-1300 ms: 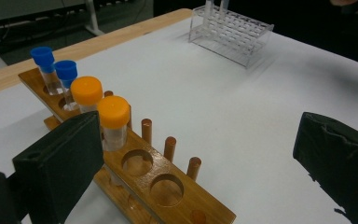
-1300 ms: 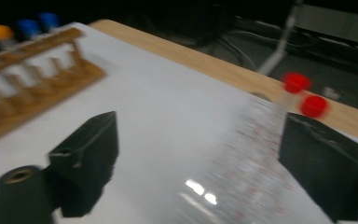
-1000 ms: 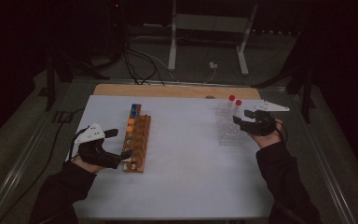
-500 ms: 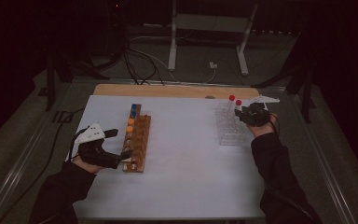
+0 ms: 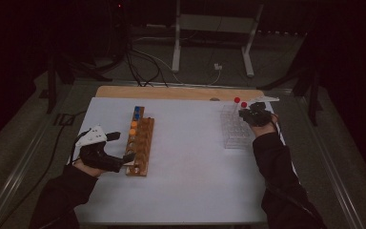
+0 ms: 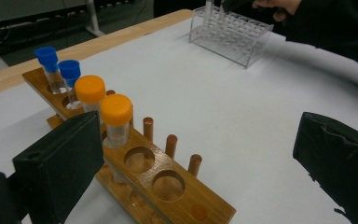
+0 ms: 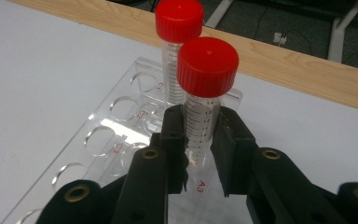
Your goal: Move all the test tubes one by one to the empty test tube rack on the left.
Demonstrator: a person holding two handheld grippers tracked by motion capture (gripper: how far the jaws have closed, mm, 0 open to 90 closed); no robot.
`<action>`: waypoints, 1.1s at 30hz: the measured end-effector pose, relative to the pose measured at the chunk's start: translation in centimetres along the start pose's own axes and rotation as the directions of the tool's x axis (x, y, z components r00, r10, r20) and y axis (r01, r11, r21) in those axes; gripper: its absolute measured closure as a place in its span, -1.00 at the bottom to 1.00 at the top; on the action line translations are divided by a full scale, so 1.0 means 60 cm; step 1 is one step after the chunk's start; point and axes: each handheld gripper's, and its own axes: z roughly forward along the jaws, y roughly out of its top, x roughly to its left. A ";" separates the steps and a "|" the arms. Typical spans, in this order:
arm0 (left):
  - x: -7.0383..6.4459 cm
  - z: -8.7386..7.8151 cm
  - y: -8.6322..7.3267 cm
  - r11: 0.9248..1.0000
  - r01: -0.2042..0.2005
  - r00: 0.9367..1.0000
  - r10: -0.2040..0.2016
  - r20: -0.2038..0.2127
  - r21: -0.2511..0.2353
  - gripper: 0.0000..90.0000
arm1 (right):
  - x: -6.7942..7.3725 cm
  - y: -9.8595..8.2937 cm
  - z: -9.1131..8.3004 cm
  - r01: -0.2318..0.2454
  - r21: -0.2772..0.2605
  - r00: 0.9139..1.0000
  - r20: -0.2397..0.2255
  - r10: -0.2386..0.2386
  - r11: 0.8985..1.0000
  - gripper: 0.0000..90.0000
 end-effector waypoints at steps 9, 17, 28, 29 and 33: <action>-0.004 -0.003 0.005 1.000 -0.008 1.000 0.008 0.009 -0.001 -0.94 | 0.003 0.028 -0.039 0.015 -0.052 1.000 0.009 -0.014 0.999 0.66; -0.013 0.002 0.016 1.000 -0.019 0.999 0.019 0.037 0.007 -0.94 | 0.023 0.048 -0.094 0.069 -0.111 0.998 0.006 -0.069 0.991 0.66; -0.026 0.014 0.031 0.999 -0.036 0.997 0.035 0.069 0.014 -0.94 | 0.087 0.055 -0.139 0.162 -0.146 0.982 -0.076 -0.175 0.976 0.66; -0.027 0.015 0.033 0.999 -0.038 0.997 0.037 0.071 0.017 -0.94 | 0.095 0.054 -0.140 0.170 -0.145 0.979 -0.087 -0.184 0.975 0.66; -0.031 0.022 0.038 0.999 -0.041 0.995 0.038 0.087 0.026 -0.94 | 0.123 0.047 -0.146 0.197 -0.151 0.966 -0.139 -0.218 0.969 0.66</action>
